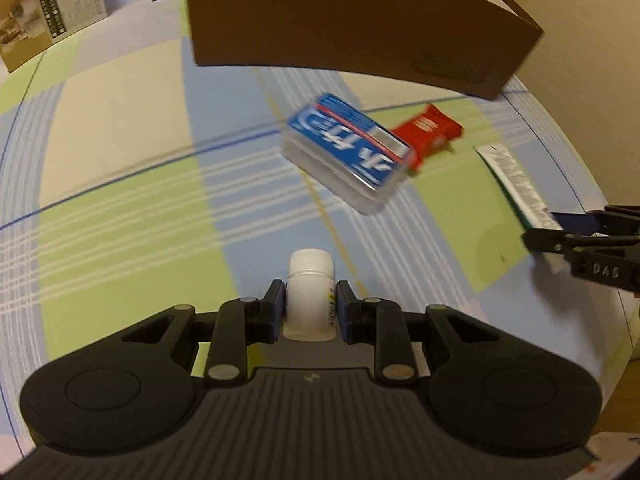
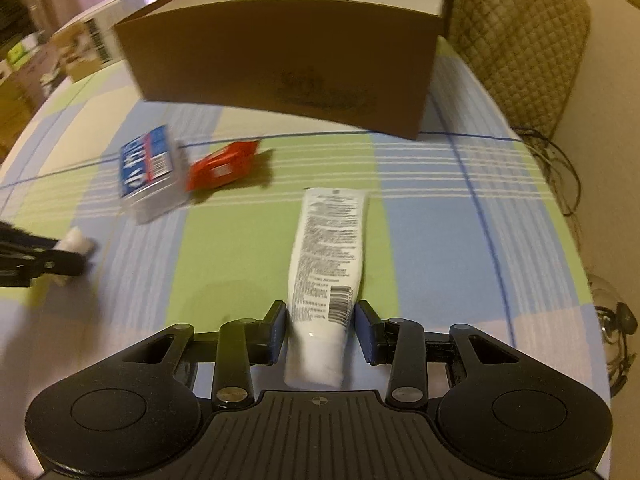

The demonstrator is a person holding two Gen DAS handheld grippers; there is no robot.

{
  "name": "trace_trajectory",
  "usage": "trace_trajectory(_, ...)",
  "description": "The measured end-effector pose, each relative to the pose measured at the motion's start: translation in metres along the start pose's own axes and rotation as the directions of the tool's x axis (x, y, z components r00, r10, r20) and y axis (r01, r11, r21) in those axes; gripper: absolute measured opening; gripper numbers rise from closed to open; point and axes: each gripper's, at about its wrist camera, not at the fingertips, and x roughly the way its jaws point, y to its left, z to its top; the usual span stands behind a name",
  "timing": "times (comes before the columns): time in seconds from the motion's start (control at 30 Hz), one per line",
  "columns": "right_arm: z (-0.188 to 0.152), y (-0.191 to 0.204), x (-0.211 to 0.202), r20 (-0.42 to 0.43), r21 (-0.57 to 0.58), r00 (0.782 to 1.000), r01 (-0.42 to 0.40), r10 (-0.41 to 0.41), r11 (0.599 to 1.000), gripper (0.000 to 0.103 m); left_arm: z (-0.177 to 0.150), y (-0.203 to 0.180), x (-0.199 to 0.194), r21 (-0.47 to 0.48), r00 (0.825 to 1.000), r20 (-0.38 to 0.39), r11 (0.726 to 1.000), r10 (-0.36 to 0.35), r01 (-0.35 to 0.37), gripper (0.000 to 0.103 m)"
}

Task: Organize objects
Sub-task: 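Lift the pill bottle with the left gripper while the right holds the tube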

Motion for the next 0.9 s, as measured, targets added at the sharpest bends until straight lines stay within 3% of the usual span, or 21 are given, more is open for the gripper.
trace_trajectory(0.17, -0.011, 0.012, -0.004, 0.017, -0.03, 1.0, -0.021, 0.022, 0.999, 0.036, -0.003, -0.009, 0.001, 0.02, 1.0, -0.009, 1.0, 0.014, -0.014, 0.023)
trace_trajectory(0.43, -0.009, -0.003, -0.005, 0.036, 0.126, 0.997, -0.067, 0.062, 0.99, 0.036, -0.006, -0.018, -0.001, 0.03, 0.998, -0.02, 0.998, 0.059, -0.058, 0.023)
trace_trajectory(0.8, -0.004, 0.009, 0.0, 0.05, 0.119, 0.999, -0.006, 0.0, 0.993, 0.038, -0.009, -0.028, 0.0, 0.043, 0.996, -0.016, 0.995, 0.088, -0.087, 0.023)
trace_trajectory(0.9, -0.005, 0.017, 0.001, 0.053, 0.05, 0.998, 0.027, -0.03, 0.998, 0.035, -0.011, -0.031, -0.001, 0.043, 0.996, -0.018, 0.995, 0.089, -0.088, 0.024)
